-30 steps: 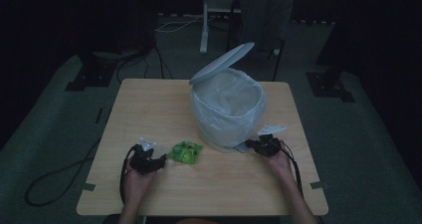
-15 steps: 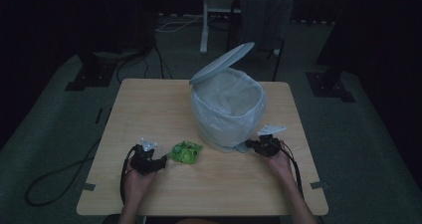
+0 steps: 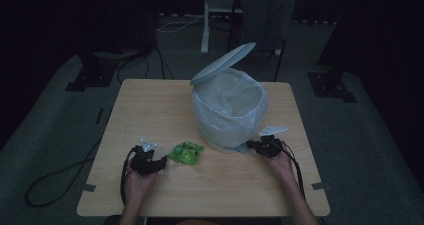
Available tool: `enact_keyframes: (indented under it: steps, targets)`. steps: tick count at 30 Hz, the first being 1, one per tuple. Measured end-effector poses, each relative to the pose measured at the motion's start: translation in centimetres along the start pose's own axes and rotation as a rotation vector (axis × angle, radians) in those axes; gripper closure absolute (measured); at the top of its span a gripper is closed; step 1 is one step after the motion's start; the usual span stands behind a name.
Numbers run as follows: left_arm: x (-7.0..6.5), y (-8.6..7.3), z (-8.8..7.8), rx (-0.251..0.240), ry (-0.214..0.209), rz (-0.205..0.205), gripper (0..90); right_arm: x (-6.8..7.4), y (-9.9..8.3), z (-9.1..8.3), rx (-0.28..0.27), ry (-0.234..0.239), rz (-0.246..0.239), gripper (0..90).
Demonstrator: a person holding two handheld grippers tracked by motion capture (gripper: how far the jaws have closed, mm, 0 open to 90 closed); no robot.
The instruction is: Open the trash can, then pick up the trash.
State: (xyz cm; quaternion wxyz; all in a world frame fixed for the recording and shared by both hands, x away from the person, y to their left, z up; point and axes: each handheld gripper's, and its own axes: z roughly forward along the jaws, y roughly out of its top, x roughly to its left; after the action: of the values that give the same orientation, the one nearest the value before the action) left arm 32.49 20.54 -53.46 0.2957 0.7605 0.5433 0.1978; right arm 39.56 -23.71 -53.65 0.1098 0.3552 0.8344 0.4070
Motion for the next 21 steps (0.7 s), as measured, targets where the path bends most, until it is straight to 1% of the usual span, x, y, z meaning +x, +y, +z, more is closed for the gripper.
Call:
enact_keyframes:
  steps: [2, 5, 9, 10, 11, 13, 14, 15, 17, 19, 21]
  targets:
    - [0.1, 0.0, -0.1, 0.001, 0.0, -0.004, 37.9, 0.0, 0.0, 0.0, 0.001, -0.001, 0.0, 90.0]
    - [0.3, -0.3, -0.7, -0.006, 0.0, -0.029, 37.9, 0.0, 0.0, 0.0, 0.002, -0.001, -0.001, 90.0]
    - [0.7, -0.6, -1.9, -0.045, -0.004, -0.067, 37.9, 0.0, 0.0, 0.0, 0.001, -0.001, -0.002, 90.0]
    - [0.7, -0.6, -1.9, -0.045, -0.004, -0.067, 37.9, 0.0, 0.0, 0.0, 0.001, -0.001, -0.002, 90.0]
    - [0.9, -0.7, -2.4, -0.067, -0.017, -0.086, 37.9, 0.0, 0.0, 0.0, 0.001, -0.001, -0.001, 90.0]
    - [0.8, -0.8, -2.8, -0.087, -0.029, -0.1, 38.0, 0.0, 0.0, 0.0, -0.001, 0.002, 0.001, 90.0]
    - [0.8, -0.8, -2.9, -0.092, -0.037, -0.101, 38.5, 0.0, 0.0, 0.0, -0.001, 0.002, 0.001, 90.0]
    - [0.6, -0.7, -3.1, -0.102, -0.047, -0.099, 41.9, 0.0, 0.0, 0.0, -0.002, 0.003, 0.002, 90.0]
    - [0.3, -0.7, -3.4, -0.117, -0.064, -0.093, 44.5, 0.0, 0.0, 0.0, -0.003, 0.003, 0.002, 90.0]
    - [0.1, -0.7, -3.8, -0.136, -0.083, -0.093, 49.0, 0.0, 0.0, 0.0, -0.002, 0.003, 0.002, 90.0]
    - [-0.1, -0.8, -4.2, -0.154, -0.084, -0.093, 51.1, 0.0, 0.0, 0.0, -0.003, 0.003, 0.002, 90.0]
